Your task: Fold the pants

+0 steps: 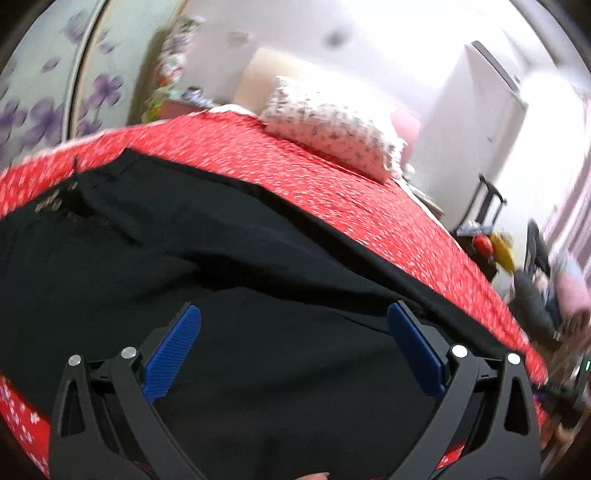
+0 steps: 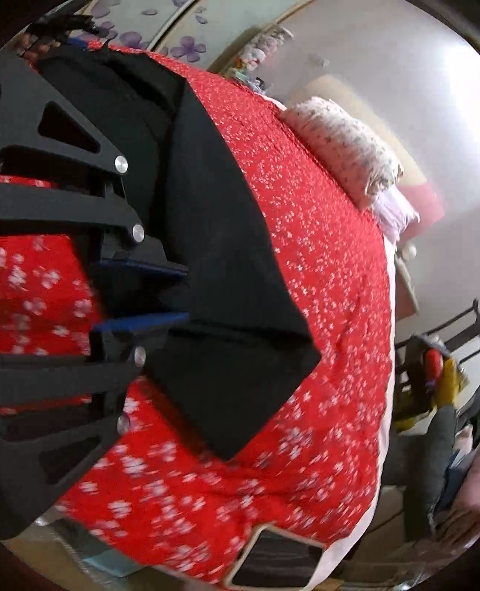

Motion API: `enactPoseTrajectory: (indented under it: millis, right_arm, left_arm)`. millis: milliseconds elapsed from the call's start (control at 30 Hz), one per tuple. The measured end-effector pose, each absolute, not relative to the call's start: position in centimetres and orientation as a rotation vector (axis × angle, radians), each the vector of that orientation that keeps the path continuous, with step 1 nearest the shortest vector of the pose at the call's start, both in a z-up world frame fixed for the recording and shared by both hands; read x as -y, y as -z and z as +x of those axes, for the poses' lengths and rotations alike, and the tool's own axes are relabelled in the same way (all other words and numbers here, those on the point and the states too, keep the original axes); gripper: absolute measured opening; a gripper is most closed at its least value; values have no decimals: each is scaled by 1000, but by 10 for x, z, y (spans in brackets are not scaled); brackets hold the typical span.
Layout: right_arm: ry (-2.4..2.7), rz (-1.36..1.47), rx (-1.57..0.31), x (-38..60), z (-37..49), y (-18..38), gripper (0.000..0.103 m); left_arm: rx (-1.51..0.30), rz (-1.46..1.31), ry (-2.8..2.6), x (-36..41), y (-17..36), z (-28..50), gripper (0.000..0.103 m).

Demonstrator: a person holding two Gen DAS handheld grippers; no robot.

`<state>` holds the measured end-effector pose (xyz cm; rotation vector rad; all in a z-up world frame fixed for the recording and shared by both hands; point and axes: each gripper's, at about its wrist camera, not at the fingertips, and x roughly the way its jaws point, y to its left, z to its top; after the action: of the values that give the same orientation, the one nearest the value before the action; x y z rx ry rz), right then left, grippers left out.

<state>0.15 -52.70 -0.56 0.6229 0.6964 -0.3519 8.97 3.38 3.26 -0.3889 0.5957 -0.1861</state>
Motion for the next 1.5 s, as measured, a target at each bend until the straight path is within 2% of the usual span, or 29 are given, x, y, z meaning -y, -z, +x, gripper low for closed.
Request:
enactPoseTrajectory:
  millis: [33,67,100,200,267,300,533,767,800,900,933,1033,1233,1333,1400,1500]
  right_arm:
    - [360,636,-704,527,-1,4,58]
    - [365,663,-699,528,-6,1,67]
    - [365,703,-682,528,-10,-3,70]
    - [291,937,-617,530,-22,-6,70]
    - [269,1106,-640,529,-18,5,66]
    - [263,1157,-655,527,-15,11,60]
    - [343,1250,-625,524,8,32,48]
    - [403,1303,-532,531,9,50,46]
    - [407,1292,-519,531,8,50,42]
    - [441,1187,-473,527,8,46,14]
    - [441,1156,-460,527,8,47,10]
    - [404,1207,-416,533,3,52,5]
    - [364,1158,-281,540,-14,31,4]
    - [412,1153,-332,547,-16,35,4]
    - [437,1226,-399,554,-14,54,4]
    - [408,1351,-396,563,-18,72,4]
  left_arm:
    - [-606,-429,183,-40,-31,91,101]
    - [-625,-498,185,-50,-27,93,101]
    - [-638,-574,193,-59,-22,95,101]
    - [-664,-723,184,-78,-13,100,101]
    - [-675,-717,177,-80,-12,101,101]
    - [-669,-705,176,-79,-14,101,101]
    - [-608,-731,207,-81,-16,95,101]
    - [-610,-793,216,-89,-10,98,101]
    - [-602,-800,217,-90,-10,97,101]
    - [-578,-812,212,-87,-10,95,101]
    - [-574,-814,210,-86,-10,95,101]
    - [-570,-799,226,-82,-12,96,101]
    - [-545,-784,268,-79,-18,94,101]
    - [-553,-780,313,-87,-34,102,101]
    - [-566,-757,332,-96,-50,117,101]
    - [-606,-677,290,-109,-70,151,101]
